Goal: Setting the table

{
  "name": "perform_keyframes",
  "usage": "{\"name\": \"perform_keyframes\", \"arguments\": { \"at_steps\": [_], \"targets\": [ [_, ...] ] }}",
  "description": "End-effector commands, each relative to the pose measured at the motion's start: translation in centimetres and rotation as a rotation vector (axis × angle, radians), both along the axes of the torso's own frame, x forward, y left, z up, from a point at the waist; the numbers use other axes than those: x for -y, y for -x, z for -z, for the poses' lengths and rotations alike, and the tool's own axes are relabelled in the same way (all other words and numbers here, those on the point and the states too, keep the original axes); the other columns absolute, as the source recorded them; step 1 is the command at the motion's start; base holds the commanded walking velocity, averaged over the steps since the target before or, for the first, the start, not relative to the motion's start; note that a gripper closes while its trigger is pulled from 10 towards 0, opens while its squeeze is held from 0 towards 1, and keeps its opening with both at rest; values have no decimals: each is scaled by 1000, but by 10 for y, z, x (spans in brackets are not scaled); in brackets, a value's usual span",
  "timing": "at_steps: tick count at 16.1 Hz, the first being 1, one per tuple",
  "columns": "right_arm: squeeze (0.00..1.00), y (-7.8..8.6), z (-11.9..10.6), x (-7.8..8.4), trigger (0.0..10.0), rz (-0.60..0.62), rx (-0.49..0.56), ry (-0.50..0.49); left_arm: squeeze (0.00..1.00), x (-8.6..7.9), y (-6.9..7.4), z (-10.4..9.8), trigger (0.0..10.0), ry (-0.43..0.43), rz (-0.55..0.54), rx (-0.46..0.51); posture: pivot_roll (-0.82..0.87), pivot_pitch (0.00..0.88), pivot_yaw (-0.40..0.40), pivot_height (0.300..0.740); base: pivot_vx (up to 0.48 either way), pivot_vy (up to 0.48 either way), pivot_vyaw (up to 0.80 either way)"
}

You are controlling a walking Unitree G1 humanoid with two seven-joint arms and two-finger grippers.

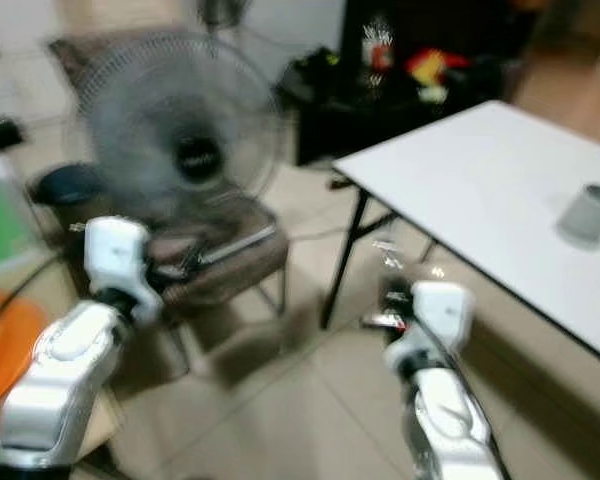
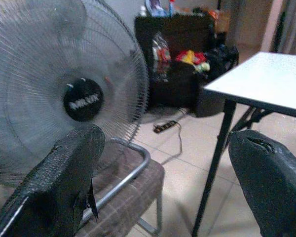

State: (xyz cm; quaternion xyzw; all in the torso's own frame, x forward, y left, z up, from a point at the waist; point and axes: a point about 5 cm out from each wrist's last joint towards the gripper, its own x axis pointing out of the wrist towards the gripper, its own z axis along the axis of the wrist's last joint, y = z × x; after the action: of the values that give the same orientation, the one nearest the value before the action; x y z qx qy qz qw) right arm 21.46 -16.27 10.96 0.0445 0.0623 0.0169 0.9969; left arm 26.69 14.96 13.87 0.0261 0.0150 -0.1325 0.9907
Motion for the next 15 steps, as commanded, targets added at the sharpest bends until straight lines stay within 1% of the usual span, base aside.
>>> {"name": "perform_keyframes", "arguments": {
  "at_steps": [1, 14, 15],
  "targets": [
    [0, 3, -3, 13, 10000, 46, 8, 27, 0, 13, -1, -6, 10000, 15, 50, 25, 7, 0, -4, 740, 480, 0, 0],
    [0, 3, -6, 14, 10000, 55, 23, 38, 0, 14, -3, -7, 10000, 15, 66, 28, 5, 0, -2, 740, 474, 0, 0],
    [0, 4, -7, 13, 10000, 52, 32, 35, 0, 14, -3, -7, 10000, 15, 70, 28, 4, 0, -2, 740, 472, 0, -800]
  ]
}}
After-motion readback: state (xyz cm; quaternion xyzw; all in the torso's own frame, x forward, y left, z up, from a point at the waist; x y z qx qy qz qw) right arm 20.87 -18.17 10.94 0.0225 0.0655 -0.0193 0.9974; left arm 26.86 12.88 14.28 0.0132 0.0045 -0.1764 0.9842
